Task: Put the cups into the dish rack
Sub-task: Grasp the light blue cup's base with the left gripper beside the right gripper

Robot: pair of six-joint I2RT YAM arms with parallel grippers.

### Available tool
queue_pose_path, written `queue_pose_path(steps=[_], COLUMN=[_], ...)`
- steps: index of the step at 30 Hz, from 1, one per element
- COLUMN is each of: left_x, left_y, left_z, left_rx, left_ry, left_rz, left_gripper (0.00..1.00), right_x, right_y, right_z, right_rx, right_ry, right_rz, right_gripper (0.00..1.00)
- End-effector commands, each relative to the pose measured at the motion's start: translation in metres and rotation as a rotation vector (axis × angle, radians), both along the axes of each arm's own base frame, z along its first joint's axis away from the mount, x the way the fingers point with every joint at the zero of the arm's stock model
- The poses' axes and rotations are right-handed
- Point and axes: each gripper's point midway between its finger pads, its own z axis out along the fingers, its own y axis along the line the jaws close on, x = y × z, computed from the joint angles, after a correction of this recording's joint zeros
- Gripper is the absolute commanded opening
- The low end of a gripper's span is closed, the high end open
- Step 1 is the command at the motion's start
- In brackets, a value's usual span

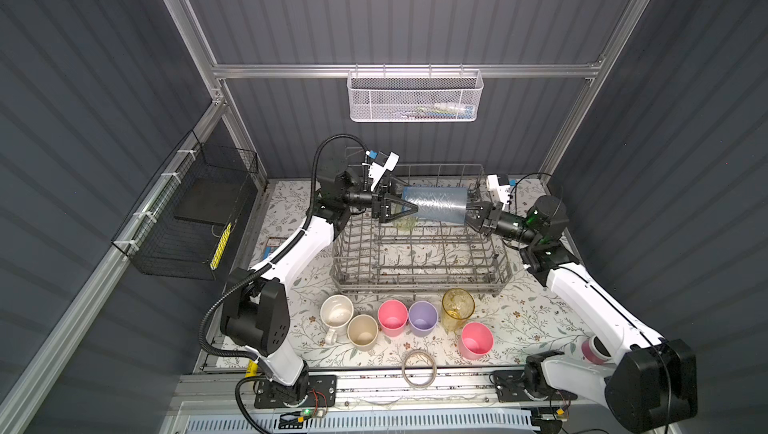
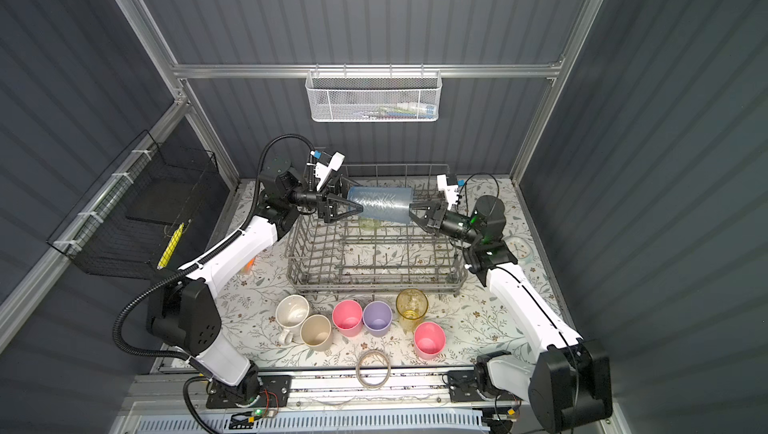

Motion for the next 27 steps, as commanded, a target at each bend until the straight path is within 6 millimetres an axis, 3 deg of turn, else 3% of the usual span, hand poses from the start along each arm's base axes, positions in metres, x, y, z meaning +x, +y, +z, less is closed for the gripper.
queue_pose_path(steps=[1, 27], left_x=[-0.004, -0.007], left_y=[-0.003, -0.004], left_z=[0.004, 0.001], left_rx=[-0.008, -0.006], left_ry=[-0.019, -0.02], left_rz=[-0.03, -0.042], left_gripper=[0.88, 0.85], right_x=[-0.005, 0.002], right_y=[0.005, 0.017], right_z=[0.013, 0.013], right_rx=[0.017, 0.033], right_ry=[-0.054, -0.041], right_rz=[0.028, 0.041], right_gripper=[0.0, 0.0])
